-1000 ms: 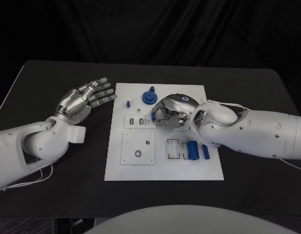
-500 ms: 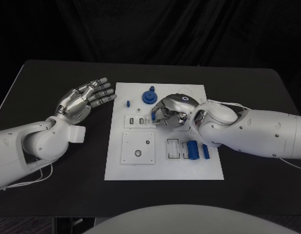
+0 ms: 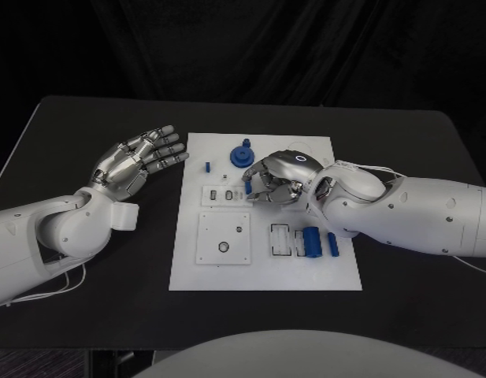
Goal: Assemble the parts on the task board
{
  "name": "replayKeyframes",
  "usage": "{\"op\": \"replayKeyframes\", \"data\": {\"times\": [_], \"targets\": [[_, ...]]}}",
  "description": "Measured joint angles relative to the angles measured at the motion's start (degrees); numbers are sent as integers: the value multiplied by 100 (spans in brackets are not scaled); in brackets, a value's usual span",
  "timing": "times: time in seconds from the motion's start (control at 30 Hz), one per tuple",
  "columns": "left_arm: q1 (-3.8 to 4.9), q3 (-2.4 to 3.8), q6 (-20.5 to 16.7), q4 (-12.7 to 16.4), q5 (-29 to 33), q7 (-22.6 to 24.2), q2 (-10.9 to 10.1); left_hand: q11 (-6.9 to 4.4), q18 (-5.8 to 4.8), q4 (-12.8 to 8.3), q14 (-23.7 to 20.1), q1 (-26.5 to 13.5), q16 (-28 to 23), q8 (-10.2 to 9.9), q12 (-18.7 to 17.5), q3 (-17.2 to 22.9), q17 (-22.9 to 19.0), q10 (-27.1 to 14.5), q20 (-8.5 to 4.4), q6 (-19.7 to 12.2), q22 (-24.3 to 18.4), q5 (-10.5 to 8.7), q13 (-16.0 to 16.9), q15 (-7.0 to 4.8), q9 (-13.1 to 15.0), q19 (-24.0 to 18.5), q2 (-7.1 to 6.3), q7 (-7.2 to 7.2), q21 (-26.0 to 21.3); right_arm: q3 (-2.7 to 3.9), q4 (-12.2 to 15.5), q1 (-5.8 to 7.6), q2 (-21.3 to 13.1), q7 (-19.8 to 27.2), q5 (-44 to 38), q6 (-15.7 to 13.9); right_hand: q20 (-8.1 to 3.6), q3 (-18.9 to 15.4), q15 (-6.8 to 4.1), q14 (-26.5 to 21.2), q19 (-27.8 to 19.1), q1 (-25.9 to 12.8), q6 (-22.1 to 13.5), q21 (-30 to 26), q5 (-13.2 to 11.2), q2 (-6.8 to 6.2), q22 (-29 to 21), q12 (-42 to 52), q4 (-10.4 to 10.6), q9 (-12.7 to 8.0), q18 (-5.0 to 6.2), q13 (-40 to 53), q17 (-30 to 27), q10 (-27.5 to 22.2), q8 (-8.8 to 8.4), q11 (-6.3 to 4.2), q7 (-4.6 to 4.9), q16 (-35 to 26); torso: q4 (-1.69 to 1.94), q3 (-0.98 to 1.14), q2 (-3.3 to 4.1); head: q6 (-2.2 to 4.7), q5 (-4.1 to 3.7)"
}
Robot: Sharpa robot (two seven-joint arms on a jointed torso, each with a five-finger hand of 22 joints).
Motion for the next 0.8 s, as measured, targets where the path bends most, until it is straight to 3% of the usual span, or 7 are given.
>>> {"op": "replayKeyframes", "data": {"times": [0.3,0.6,0.8], "targets": [[-3,0,5,-18,0,-1,1,0,0,0,0,0,0,0,0,0,0,0,0,0,0,0,0,0,0,0,0,0,0,0,12,0,-19,103,-1,-147,0,0,0,0,0,0,0,0,0,0,0,0,0,-21,0,-35,15,-39,0,-8,0,0,0,0,0,-10,3],[-5,0,6,-16,0,-3,-4,0,0,0,0,0,0,0,0,0,0,0,0,0,0,0,0,0,0,0,0,0,0,18,79,0,-66,195,-1,-354,-17,-146,-22,22,17,-1,-497,0,-45,-1,-1,-265,82,-374,0,-317,2,-428,0,-55,-88,0,0,0,0,-12,2],[-6,0,2,19,0,-2,-56,0,0,-8,-21,-24,0,0,0,41,0,0,0,0,-6,-26,0,21,0,0,-24,0,0,63,293,29,-251,272,-3,-565,-21,-269,-22,22,21,-121,-481,0,-72,-121,-1,-265,206,-451,0,-342,-2,-441,0,-51,-72,0,0,1,0,-12,32]]}}
